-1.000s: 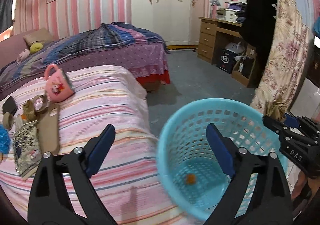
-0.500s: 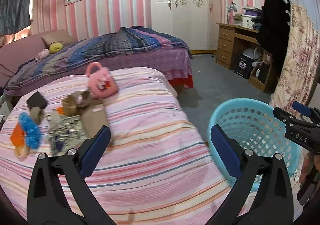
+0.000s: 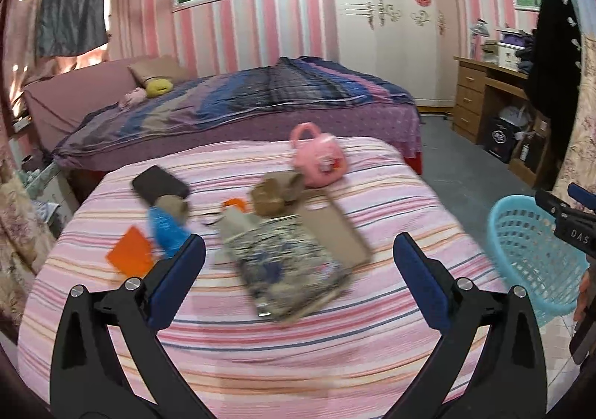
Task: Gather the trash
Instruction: 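Move both grippers back over the bed items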
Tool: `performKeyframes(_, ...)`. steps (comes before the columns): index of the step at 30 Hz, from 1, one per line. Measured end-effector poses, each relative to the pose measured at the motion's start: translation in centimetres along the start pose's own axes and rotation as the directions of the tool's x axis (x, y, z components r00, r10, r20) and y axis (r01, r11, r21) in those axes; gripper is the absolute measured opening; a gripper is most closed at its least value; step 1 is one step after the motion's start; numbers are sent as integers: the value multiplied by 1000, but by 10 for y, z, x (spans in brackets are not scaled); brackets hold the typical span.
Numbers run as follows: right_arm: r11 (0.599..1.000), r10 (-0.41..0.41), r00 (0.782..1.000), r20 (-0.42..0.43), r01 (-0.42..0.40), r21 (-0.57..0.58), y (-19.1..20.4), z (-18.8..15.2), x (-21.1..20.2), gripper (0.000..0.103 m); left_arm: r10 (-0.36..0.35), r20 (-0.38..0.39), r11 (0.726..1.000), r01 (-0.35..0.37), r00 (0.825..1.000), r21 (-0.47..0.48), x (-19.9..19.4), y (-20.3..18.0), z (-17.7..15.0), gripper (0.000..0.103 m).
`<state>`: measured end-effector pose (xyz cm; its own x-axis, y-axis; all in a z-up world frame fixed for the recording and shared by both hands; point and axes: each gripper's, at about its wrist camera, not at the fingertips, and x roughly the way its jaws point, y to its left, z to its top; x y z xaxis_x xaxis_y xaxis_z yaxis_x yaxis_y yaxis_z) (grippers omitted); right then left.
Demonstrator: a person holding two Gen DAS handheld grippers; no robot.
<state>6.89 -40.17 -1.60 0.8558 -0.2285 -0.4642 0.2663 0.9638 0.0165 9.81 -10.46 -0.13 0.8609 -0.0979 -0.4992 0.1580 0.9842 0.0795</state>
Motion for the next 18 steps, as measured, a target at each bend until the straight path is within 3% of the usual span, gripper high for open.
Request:
performKeyframes(10,990,73,997,-28,-76,-119,71,-4,4,92,123,-32,990,-125,992,-58,15,87,-21,98)
performKeyframes(18,982,147,988,-45,-151,-117,120,2,2,92,186,-54,976,-191,981,-106,25,143,-21,98)
